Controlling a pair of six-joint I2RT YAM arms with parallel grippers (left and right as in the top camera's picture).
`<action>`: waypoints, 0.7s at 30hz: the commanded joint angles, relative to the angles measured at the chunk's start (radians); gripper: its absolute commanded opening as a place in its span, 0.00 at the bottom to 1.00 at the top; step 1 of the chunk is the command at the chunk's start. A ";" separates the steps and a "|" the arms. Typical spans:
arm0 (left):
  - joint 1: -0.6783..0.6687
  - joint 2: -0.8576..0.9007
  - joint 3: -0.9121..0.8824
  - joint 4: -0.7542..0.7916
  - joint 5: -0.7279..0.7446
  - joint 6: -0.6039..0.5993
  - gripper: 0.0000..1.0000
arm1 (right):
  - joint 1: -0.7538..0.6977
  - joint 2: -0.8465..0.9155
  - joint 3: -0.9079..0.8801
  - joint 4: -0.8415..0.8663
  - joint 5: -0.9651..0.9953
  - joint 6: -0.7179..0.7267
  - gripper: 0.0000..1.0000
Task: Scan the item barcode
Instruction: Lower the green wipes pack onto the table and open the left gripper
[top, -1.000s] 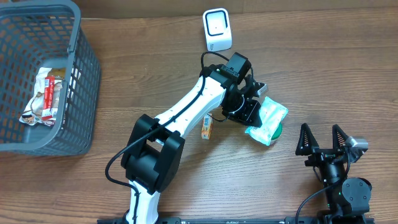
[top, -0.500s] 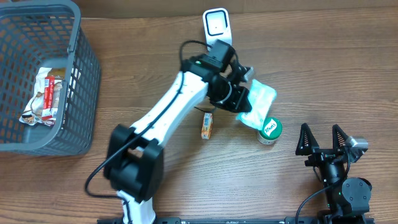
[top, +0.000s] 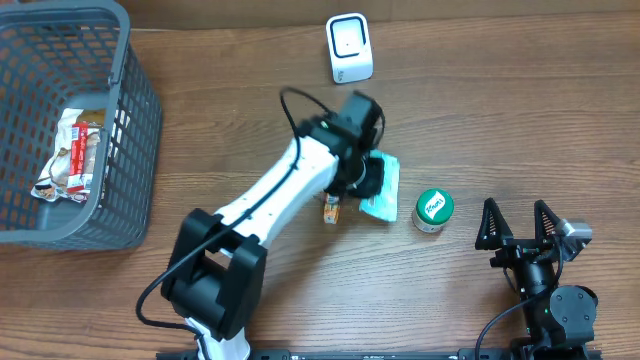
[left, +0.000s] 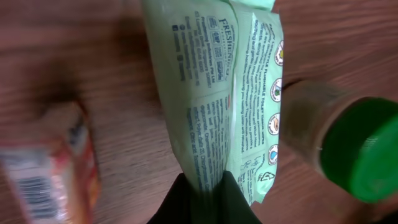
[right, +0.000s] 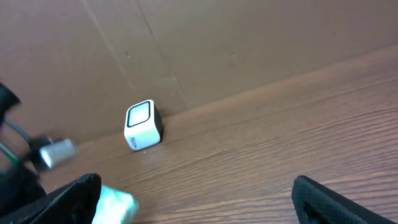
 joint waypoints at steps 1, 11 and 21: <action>-0.024 -0.011 -0.065 0.042 -0.018 -0.086 0.04 | -0.005 -0.009 -0.010 0.007 -0.006 -0.003 1.00; -0.021 -0.012 -0.074 0.045 -0.011 -0.074 0.36 | -0.005 -0.009 -0.010 0.007 -0.006 -0.003 1.00; -0.012 -0.026 0.026 0.007 -0.018 -0.016 0.35 | -0.005 -0.009 -0.010 0.007 -0.006 -0.003 1.00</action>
